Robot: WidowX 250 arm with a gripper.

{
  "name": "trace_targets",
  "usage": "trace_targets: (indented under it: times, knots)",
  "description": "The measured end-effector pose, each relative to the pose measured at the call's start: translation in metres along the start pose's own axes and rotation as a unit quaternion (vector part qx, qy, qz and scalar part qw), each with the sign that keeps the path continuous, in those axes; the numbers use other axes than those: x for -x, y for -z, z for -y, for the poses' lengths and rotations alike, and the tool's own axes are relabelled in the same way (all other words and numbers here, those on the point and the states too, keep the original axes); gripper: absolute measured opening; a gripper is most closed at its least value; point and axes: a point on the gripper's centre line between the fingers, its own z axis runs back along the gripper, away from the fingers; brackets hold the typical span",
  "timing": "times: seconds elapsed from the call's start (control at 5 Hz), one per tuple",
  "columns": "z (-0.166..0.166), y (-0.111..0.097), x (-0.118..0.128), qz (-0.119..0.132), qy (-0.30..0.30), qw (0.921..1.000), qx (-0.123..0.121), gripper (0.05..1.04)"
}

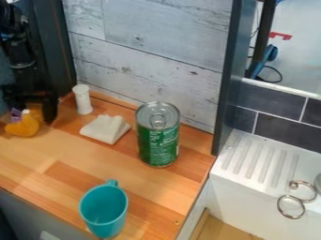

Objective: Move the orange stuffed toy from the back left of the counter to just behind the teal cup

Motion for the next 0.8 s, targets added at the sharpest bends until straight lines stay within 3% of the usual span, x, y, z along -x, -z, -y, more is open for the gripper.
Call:
trace_targets:
  times: [0.2,0.4,0.6,0.8]
  knots:
    - [0.001,0.010,0.003,-0.013,-0.003,0.9999,0.002,0.965]
    - [-0.001,0.012,0.004,-0.014,-0.005,0.9999,-0.002,0.710]
    - [0.001,0.009,0.013,-0.009,0.002,0.9999,-0.004,0.610]
    - [0.005,-0.032,0.020,0.047,0.012,0.9988,-0.007,0.598]
